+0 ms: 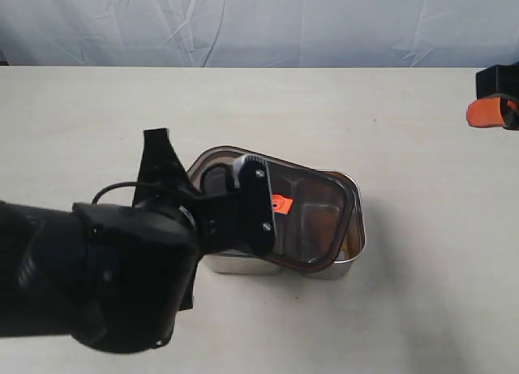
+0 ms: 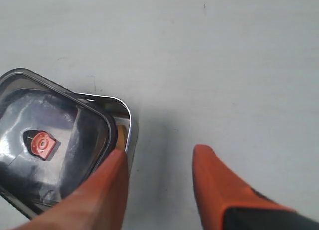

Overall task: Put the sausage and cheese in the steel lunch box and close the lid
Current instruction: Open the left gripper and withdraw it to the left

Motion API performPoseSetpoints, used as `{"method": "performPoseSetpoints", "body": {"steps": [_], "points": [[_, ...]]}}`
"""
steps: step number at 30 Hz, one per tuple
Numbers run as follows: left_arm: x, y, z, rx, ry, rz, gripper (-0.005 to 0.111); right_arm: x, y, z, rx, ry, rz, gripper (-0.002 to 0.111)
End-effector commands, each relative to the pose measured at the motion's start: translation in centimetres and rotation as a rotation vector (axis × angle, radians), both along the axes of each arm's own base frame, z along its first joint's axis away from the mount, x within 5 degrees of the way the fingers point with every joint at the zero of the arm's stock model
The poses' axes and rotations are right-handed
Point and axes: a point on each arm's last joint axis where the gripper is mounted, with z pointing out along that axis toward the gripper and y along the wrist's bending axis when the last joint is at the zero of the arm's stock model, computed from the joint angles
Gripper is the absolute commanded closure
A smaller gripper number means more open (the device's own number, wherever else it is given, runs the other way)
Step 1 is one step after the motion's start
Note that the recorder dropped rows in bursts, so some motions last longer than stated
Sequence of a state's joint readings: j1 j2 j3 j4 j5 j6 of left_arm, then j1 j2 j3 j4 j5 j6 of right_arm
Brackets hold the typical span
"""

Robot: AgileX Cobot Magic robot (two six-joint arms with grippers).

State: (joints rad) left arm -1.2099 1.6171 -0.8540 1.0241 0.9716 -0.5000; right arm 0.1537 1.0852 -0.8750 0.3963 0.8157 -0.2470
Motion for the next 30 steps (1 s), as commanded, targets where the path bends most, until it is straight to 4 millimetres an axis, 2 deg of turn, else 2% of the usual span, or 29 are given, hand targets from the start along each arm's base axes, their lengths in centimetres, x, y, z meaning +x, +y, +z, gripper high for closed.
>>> {"method": "performPoseSetpoints", "body": {"steps": [1,4,10,16,19,21,23,25,30], "points": [[3.0,1.8,0.4,-0.181,0.015,0.191,0.106,-0.2,-0.1,0.1,-0.008,-0.01,0.002,0.066],[4.8,3.5,1.3,-0.371,0.052,0.306,0.106,-0.2,-0.1,0.1,-0.008,-0.01,0.002,0.066],[7.8,7.4,1.6,-0.58,0.154,0.548,0.106,-0.1,-0.1,0.2,-0.006,-0.014,0.0,0.066],[9.6,9.1,1.8,-0.785,0.381,0.608,0.106,-0.2,0.1,0.2,0.026,-0.007,-0.003,0.066],[10.6,9.9,2.5,-0.853,0.385,0.622,0.106,-0.2,0.1,0.2,0.026,-0.007,-0.003,0.067],[11.2,10.3,2.8,-0.866,0.365,0.632,0.106,-0.2,0.1,0.2,0.026,-0.005,-0.002,0.075],[11.4,10.4,2.9,-0.865,0.363,0.635,0.106,-0.2,0.1,0.2,0.026,-0.005,-0.002,0.089],[11.6,10.2,2.2,-0.841,0.377,0.639,0.106,-0.2,0.1,0.3,0.027,-0.01,-0.005,0.107],[12.3,9.9,-0.5,-0.785,0.438,0.683,0.106,-0.2,0.1,0.3,0.027,-0.01,-0.005,0.108]]}}
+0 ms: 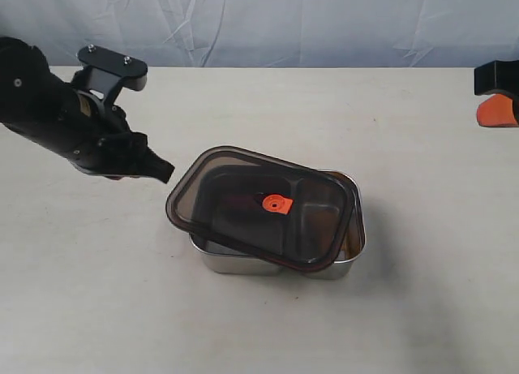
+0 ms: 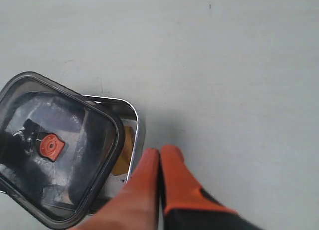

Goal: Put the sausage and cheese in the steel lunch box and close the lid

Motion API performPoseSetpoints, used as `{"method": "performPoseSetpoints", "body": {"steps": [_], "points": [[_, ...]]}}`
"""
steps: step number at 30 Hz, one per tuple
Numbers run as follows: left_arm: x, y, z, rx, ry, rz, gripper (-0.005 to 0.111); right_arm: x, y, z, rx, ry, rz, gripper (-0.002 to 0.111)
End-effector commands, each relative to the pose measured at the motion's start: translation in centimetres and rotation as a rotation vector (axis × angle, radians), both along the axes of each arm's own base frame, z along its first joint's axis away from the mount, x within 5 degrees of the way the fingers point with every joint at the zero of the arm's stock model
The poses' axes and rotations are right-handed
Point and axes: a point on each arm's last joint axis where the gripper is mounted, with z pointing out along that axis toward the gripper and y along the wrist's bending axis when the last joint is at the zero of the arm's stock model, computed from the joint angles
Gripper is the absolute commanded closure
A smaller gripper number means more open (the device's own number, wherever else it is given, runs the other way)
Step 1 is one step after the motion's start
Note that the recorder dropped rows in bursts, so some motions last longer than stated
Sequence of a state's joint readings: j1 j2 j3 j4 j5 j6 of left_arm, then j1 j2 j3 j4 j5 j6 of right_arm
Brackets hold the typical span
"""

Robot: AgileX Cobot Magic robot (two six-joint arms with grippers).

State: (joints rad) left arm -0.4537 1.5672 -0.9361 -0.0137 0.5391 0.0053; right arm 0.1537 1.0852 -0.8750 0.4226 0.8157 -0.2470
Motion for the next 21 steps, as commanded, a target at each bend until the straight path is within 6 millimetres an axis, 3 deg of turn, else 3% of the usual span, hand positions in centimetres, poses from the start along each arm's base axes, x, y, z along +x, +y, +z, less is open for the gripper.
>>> {"method": "performPoseSetpoints", "body": {"steps": [1,6,21], "points": [[0.7,-0.3,-2.2,0.016,0.067,0.011,0.106,-0.1,-0.1,0.2,0.001,-0.014,-0.002,0.108],[1.0,-0.7,-3.5,-0.001,0.092,0.031,0.106,-0.1,-0.1,0.2,-0.007,-0.015,-0.001,0.108],[-0.1,-2.7,-3.5,-0.051,0.129,-0.044,0.107,-0.1,-0.1,0.2,-0.009,-0.019,-0.002,0.108]]}}
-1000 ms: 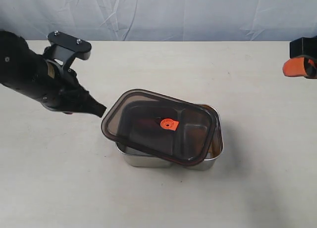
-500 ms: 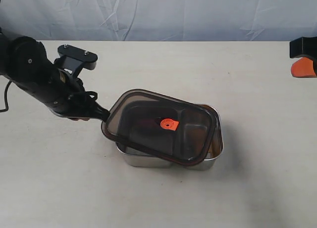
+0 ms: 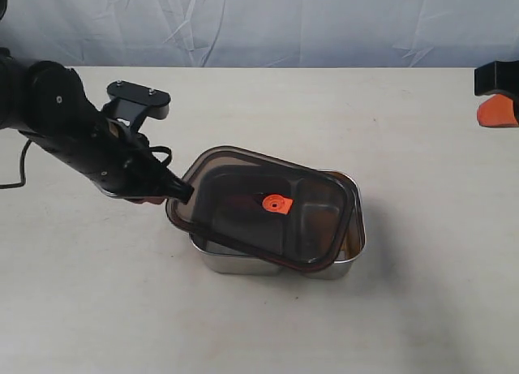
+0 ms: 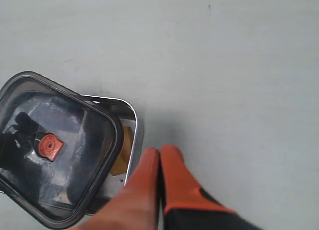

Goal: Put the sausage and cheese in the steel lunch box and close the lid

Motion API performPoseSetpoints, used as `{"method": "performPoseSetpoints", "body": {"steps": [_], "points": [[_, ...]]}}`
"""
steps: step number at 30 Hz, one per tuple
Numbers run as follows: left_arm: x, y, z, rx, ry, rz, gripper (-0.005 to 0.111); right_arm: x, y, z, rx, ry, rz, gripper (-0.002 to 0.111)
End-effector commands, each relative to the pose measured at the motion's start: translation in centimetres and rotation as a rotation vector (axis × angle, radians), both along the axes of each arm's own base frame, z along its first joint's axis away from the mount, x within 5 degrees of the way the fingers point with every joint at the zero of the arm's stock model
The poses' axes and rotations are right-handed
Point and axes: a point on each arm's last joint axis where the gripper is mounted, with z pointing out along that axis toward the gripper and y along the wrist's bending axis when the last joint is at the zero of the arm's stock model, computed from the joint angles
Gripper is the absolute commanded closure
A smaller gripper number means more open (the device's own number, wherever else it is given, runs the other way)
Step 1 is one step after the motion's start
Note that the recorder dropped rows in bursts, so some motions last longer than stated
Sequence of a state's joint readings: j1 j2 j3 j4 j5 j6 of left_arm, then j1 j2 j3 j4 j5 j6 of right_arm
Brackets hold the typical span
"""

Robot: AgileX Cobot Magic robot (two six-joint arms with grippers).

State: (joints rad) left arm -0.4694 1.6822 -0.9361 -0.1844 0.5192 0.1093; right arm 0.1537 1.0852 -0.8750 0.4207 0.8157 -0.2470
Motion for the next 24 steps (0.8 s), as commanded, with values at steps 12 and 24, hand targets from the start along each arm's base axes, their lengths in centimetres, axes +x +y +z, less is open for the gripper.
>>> {"method": "performPoseSetpoints", "body": {"steps": [12,24], "points": [[-1.6,-2.1,-0.2,-0.008,0.066,-0.058,0.107,-0.1,-0.1,0.2,-0.007,-0.019,-0.002,0.108],[-3.5,-4.1,-0.2,-0.013,0.123,-0.128,0.107,-0.1,-0.1,0.1,-0.013,-0.018,0.0,0.108]]}}
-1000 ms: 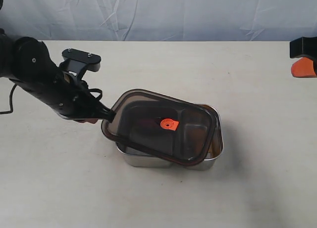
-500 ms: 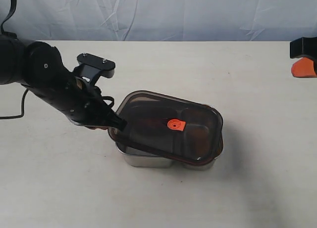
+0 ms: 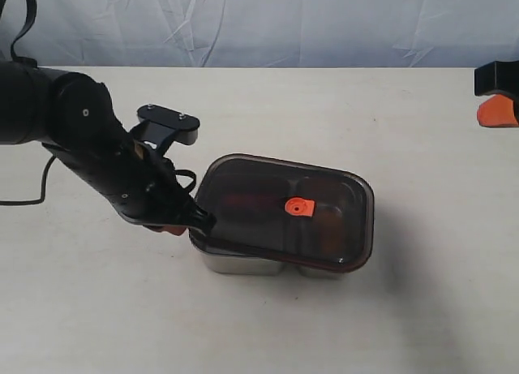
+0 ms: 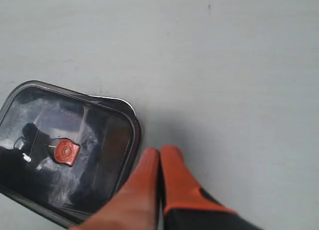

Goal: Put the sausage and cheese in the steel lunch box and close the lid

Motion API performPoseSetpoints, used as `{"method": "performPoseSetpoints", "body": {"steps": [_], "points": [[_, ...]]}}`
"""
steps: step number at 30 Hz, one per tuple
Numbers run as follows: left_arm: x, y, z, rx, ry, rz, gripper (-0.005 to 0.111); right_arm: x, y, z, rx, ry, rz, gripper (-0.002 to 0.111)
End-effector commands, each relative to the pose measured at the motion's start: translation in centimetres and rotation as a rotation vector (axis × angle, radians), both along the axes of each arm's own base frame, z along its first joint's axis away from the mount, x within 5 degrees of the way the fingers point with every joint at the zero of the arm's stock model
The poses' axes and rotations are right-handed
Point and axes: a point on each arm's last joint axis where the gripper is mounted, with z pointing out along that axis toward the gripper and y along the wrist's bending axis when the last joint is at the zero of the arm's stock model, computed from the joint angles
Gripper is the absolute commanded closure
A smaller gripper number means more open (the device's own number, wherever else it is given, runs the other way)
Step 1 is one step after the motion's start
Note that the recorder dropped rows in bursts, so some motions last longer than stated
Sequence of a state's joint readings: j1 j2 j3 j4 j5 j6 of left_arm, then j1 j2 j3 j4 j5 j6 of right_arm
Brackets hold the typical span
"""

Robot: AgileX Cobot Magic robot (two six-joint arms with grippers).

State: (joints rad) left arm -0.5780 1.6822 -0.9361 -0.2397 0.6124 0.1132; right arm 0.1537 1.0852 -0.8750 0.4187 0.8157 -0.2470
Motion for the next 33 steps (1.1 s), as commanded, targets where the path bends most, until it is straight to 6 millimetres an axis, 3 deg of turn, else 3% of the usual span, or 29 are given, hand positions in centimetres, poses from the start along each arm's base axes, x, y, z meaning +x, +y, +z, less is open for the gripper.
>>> {"method": "performPoseSetpoints", "body": {"steps": [1,9,12,23,28,33], "points": [[-1.1,-1.5,0.0,-0.013,0.021,-0.041,0.107,0.1,-0.1,0.0,-0.012,-0.011,-0.001,0.108],[-1.3,-1.4,0.0,0.017,0.026,-0.069,0.107,5.7,2.2,-8.2,-0.099,0.239,0.043,0.108],[-1.2,-1.2,0.4,0.028,-0.008,-0.08,0.107,6.6,2.3,-9.9,-0.112,0.268,0.032,0.108],[0.1,1.4,1.8,0.107,-0.102,0.009,0.107,8.2,3.3,-11.8,-0.111,0.291,0.03,0.108],[0.1,1.4,1.8,0.108,-0.1,0.008,0.107,8.7,5.1,-12.5,-0.13,0.298,0.086,0.108],[0.1,1.4,1.8,0.113,-0.103,0.004,0.107,9.2,5.4,-13.1,-0.137,0.309,0.092,0.108]]}}
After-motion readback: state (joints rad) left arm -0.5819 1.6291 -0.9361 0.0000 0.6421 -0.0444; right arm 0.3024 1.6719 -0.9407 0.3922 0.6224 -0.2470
